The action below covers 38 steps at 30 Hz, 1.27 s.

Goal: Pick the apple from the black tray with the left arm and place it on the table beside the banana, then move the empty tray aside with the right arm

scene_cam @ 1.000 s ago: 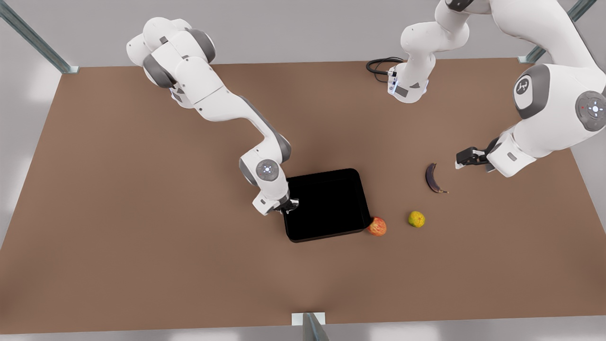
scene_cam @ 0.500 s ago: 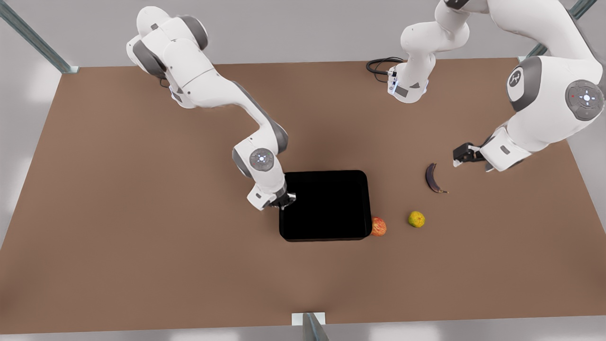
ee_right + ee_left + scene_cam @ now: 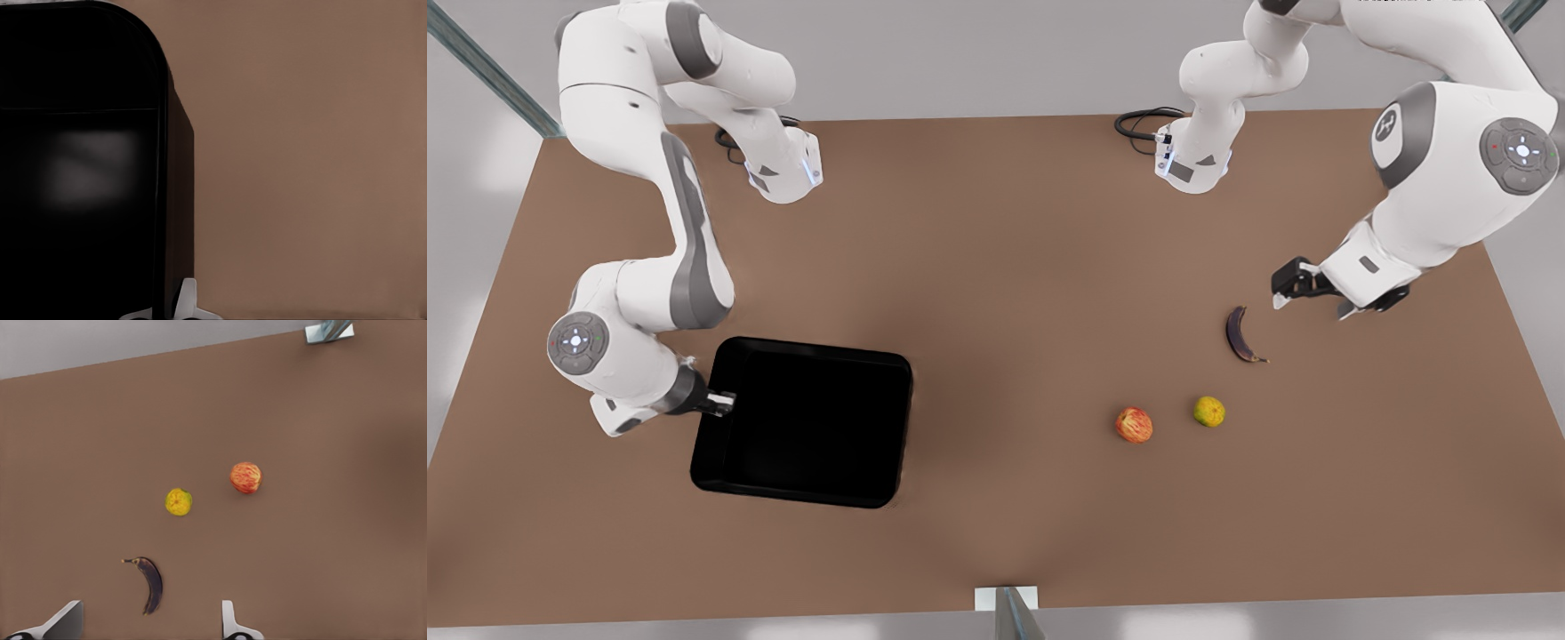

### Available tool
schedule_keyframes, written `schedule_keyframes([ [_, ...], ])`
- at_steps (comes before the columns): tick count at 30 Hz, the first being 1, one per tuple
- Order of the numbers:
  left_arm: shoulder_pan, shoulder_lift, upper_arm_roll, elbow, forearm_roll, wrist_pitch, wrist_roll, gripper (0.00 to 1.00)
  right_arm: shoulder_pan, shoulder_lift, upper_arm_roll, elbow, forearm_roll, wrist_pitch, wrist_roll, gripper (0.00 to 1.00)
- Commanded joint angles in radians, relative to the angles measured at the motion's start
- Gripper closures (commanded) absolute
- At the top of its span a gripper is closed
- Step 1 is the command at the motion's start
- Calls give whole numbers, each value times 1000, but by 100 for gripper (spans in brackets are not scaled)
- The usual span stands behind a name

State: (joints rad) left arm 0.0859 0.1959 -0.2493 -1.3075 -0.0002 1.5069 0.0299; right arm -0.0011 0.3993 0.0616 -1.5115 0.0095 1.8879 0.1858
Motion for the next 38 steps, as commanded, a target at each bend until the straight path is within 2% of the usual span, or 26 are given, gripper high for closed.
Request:
schedule_keyframes([
  [1, 0, 2, -2, 4, -4, 7, -7, 0, -51, 3, 1, 1, 53, -67, -833, 85],
  [6, 2, -4, -36, 8, -3, 10, -10, 0, -143, 18, 4, -45, 76, -59, -962, 86],
  [8, 2, -4, -38, 8, 2, 10, -10, 0, -192, -2, 4, -156, 76, 56, -1009, 87],
  [11, 2, -4, -38, 8, 2, 10, -8, 0, -226, -33, 6, -228, 76, 157, -1052, 88],
  [17, 0, -4, -48, 8, 5, 9, -10, 0, -264, 38, 6, -231, 75, 292, -1103, 88],
  [20, 0, -4, -50, 8, 5, 9, -10, 0, -272, 72, 6, -225, 75, 323, -1103, 85],
  [21, 0, -4, -51, 8, 5, 9, -10, 0, -272, 78, 6, -223, 75, 324, -1103, 81],
  [22, 0, -4, -51, 8, 5, 9, -10, 0, -272, 78, 6, -223, 75, 324, -1100, 53],
  [23, 0, -4, -51, 8, 5, 9, -10, 0, -270, 78, 4, -222, 76, 323, -1088, 19],
  [24, 0, -4, -51, 8, 3, 9, -10, 0, -270, 76, 4, -220, 78, 315, -1083, 9],
  [25, 0, -3, -53, 7, 5, 9, -11, 0, -270, 63, 6, -219, 78, 303, -1088, 4],
  [26, 0, -3, -53, 7, 5, 9, -10, 0, -264, 23, 9, -201, 92, 231, -1066, 2],
  [28, 0, -1, -53, 7, 5, 9, -11, 0, -221, -2, 41, 69, 81, -177, -864, 2],
  [29, 0, -1, -53, 7, 5, 9, -11, 0, -143, -5, 44, 206, 78, -366, -668, 2],
  [31, 0, -1, -53, 7, 3, 9, -10, 0, -31, -69, 44, 220, 24, -395, -396, 1],
  [38, 0, -1, -53, 7, 3, 10, -10, 0, 15, -92, 66, 220, 7, -397, -266, 0],
])
